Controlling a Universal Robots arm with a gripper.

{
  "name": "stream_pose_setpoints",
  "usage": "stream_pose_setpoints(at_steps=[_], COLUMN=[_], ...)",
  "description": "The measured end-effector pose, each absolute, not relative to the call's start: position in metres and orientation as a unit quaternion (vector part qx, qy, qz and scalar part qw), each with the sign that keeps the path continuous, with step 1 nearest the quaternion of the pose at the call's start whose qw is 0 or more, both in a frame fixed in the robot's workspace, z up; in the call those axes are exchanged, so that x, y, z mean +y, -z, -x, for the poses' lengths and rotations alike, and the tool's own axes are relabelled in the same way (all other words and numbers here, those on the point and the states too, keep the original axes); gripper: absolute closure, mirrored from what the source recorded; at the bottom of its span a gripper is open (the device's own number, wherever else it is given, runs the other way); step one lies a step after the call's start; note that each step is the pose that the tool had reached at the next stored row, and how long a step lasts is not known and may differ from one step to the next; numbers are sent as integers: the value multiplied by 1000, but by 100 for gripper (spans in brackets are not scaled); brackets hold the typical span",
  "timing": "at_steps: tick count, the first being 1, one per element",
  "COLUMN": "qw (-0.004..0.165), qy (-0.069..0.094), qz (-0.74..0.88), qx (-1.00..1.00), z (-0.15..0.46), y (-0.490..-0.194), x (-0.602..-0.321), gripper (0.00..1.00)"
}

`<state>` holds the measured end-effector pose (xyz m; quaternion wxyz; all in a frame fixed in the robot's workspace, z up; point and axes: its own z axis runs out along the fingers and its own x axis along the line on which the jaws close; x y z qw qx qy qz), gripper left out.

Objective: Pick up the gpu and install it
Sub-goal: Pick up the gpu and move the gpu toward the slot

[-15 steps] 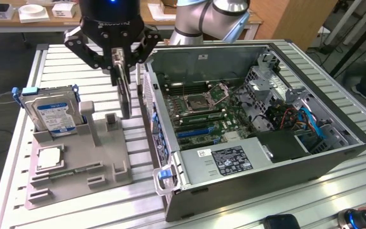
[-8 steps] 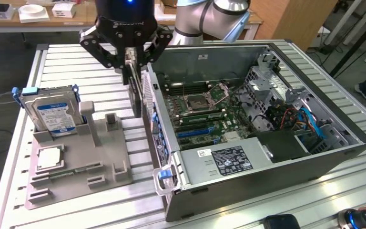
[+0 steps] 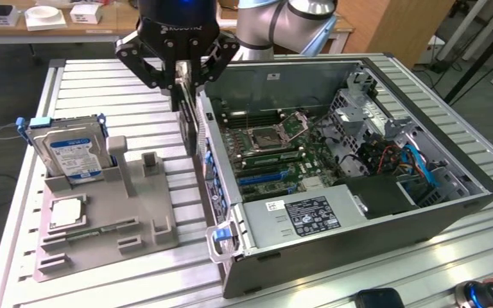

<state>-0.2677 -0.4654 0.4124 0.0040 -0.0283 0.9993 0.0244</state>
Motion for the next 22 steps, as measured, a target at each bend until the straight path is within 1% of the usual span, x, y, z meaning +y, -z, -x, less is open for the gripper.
stream_pose_setpoints(at_steps=[22], qw=[4], qy=[-24], qz=[28], qx=[999], z=[208], y=[-412], x=[-465], gripper=[72])
